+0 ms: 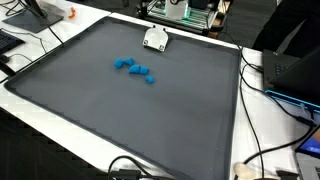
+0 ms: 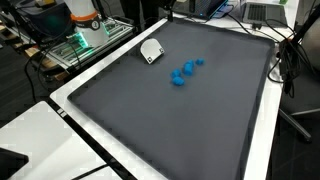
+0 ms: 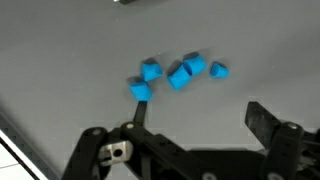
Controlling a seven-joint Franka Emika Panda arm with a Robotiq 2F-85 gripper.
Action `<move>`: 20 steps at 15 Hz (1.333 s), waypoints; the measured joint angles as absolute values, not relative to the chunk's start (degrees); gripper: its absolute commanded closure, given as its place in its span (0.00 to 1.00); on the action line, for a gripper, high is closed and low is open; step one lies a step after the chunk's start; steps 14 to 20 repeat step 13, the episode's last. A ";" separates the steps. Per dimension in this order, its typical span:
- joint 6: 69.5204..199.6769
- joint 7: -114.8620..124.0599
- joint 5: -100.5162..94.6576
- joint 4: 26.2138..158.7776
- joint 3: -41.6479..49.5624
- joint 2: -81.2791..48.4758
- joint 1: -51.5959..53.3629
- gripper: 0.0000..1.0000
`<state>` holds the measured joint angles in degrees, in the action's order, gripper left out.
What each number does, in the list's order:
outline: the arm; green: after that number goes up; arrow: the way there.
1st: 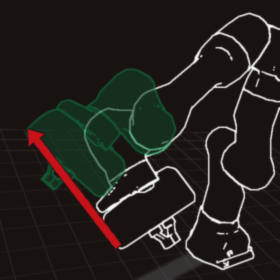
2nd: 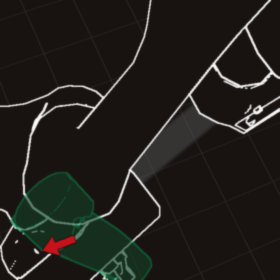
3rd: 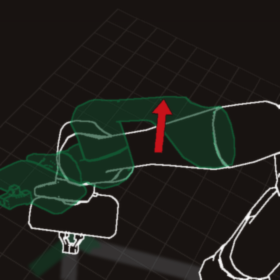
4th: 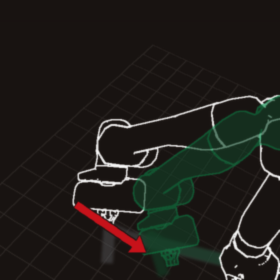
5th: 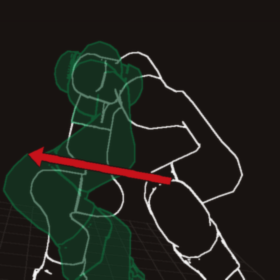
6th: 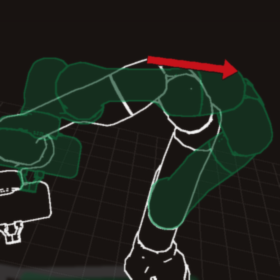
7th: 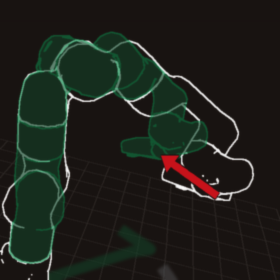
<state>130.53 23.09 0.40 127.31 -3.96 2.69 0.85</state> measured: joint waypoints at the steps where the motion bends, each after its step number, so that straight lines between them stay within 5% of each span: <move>1: 130.27 20.80 -0.29 126.20 -4.04 1.71 1.12 0.00; 20: 128.06 2.47 -5.25 118.59 -4.14 -5.83 2.58 0.00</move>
